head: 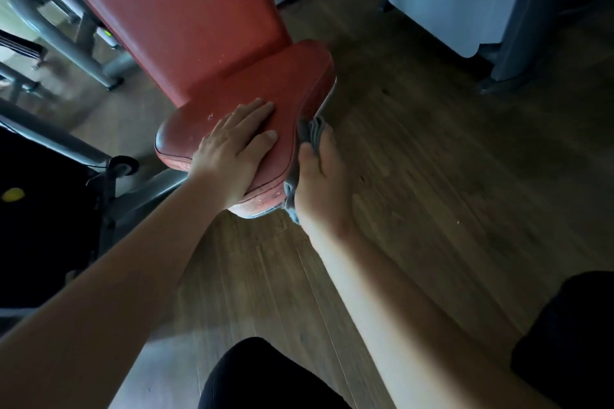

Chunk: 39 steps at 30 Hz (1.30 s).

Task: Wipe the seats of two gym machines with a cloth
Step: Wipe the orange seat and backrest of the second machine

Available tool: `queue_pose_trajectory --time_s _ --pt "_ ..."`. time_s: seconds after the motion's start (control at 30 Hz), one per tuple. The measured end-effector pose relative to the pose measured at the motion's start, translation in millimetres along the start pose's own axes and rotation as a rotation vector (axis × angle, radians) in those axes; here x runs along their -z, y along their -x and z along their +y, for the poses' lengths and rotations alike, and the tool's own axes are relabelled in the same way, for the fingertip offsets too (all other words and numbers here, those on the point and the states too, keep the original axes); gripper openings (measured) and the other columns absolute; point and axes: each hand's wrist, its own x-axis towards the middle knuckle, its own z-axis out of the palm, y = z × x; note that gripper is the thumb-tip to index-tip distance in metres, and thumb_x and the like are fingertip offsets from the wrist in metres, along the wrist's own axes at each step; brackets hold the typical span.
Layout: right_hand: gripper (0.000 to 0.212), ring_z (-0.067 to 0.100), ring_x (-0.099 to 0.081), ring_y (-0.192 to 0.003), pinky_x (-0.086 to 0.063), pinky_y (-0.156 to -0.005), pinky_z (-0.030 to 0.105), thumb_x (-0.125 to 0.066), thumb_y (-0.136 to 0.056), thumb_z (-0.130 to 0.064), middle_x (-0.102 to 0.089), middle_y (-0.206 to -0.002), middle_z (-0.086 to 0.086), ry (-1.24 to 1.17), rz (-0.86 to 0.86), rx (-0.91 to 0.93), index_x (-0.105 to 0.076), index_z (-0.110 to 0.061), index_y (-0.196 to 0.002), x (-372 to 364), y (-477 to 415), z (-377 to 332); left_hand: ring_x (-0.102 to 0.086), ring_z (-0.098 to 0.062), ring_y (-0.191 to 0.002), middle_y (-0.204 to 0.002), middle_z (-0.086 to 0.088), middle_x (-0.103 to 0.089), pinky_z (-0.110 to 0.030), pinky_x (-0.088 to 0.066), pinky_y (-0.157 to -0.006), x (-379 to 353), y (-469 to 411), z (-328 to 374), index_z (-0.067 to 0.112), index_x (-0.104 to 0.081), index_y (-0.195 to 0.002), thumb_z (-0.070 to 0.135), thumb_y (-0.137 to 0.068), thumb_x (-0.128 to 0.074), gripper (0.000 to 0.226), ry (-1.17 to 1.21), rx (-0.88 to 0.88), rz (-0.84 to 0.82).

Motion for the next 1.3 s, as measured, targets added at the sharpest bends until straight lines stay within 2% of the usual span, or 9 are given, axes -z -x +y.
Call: queue_pose_trajectory --time_s 0.07,0.17,0.27,0.43,0.57,0.77,0.93,1.1,1.3 --pt "0.061 0.024 -0.035 -0.149 -0.028 -0.122 0.045 -0.036 -0.097 -0.028 -0.038 -0.161 0.012 0.059 -0.017 -0.002 -0.033 -0.010 -0.155 1 -28 0 -0.025 -0.007 -0.154 -0.164 0.021 -0.032 -0.025 -0.013 -0.115 -2 0 -1 0.046 -0.041 -0.153 0.067 -0.088 -0.029 0.070 -0.014 0.004 -0.005" --pt "0.060 0.029 -0.021 -0.154 -0.017 -0.126 0.042 -0.036 -0.103 -0.018 -0.020 -0.167 0.020 0.122 0.061 -0.066 -0.020 -0.001 -0.158 2 -96 -7 -0.023 -0.006 -0.154 -0.164 0.024 -0.032 -0.026 -0.012 -0.115 -2 -3 -4 0.048 -0.040 -0.152 0.069 -0.087 -0.028 0.069 -0.017 0.008 0.000" --pt "0.060 0.029 -0.015 -0.156 -0.014 -0.127 0.039 -0.037 -0.105 -0.015 -0.014 -0.168 0.021 0.155 0.103 -0.053 -0.016 0.002 -0.158 -1 -94 -12 -0.025 -0.006 -0.154 -0.163 0.024 -0.033 -0.029 -0.016 -0.118 -3 -4 -5 0.049 -0.041 -0.152 0.069 -0.087 -0.029 0.069 -0.005 -0.004 0.009" --pt "0.062 0.024 -0.031 -0.151 -0.025 -0.125 0.043 -0.035 -0.099 -0.026 -0.031 -0.164 0.010 0.116 -0.064 0.000 -0.025 -0.011 -0.158 4 -41 -1 -0.025 -0.007 -0.153 -0.164 0.023 -0.033 -0.038 -0.020 -0.123 -2 -2 -3 0.047 -0.041 -0.153 0.069 -0.087 -0.029 0.070 -0.022 -0.004 0.004" --pt "0.061 0.027 -0.022 -0.155 -0.016 -0.127 0.036 -0.034 -0.104 -0.023 -0.020 -0.168 0.014 0.164 -0.006 -0.084 -0.017 -0.006 -0.160 5 -76 -15 -0.027 -0.008 -0.152 -0.163 0.020 -0.035 -0.037 -0.021 -0.121 0 -1 0 0.045 -0.043 -0.152 0.068 -0.087 -0.029 0.071 -0.012 -0.001 0.010" --pt "0.067 0.019 -0.022 -0.154 -0.019 -0.126 0.036 -0.033 -0.096 -0.028 -0.026 -0.166 0.011 0.161 0.010 0.055 -0.025 -0.006 -0.158 0 17 -8 -0.026 -0.008 -0.154 -0.164 0.019 -0.034 -0.038 -0.021 -0.125 -1 -1 -2 0.044 -0.040 -0.154 0.071 -0.086 -0.025 0.075 -0.022 -0.006 -0.013" --pt "0.064 0.029 -0.044 -0.142 -0.036 -0.117 0.046 -0.032 -0.094 -0.034 -0.046 -0.154 0.016 0.178 0.035 -0.034 -0.039 -0.007 -0.151 1 -40 -12 -0.022 -0.006 -0.155 -0.165 0.021 -0.031 -0.037 -0.018 -0.125 -2 -1 -1 0.046 -0.039 -0.154 0.070 -0.086 -0.027 0.074 0.000 0.015 -0.020" --pt "0.061 0.016 -0.020 -0.155 -0.017 -0.127 0.037 -0.033 -0.101 -0.024 -0.023 -0.168 0.009 0.085 0.149 0.107 -0.023 -0.006 -0.159 -15 39 -3 -0.022 -0.007 -0.155 -0.165 0.019 -0.031 -0.035 -0.017 -0.124 -2 -1 -3 0.046 -0.038 -0.154 0.067 -0.090 -0.029 0.068 -0.011 0.007 -0.022" --pt "0.054 0.021 -0.045 -0.142 -0.036 -0.118 0.043 -0.035 -0.099 -0.024 -0.050 -0.153 0.009 0.055 0.153 0.003 -0.044 -0.010 -0.150 -6 -22 -2 -0.022 -0.006 -0.155 -0.165 0.021 -0.032 -0.037 -0.019 -0.123 -2 -2 -2 0.046 -0.040 -0.154 0.064 -0.091 -0.032 0.066 -0.006 0.013 -0.009"
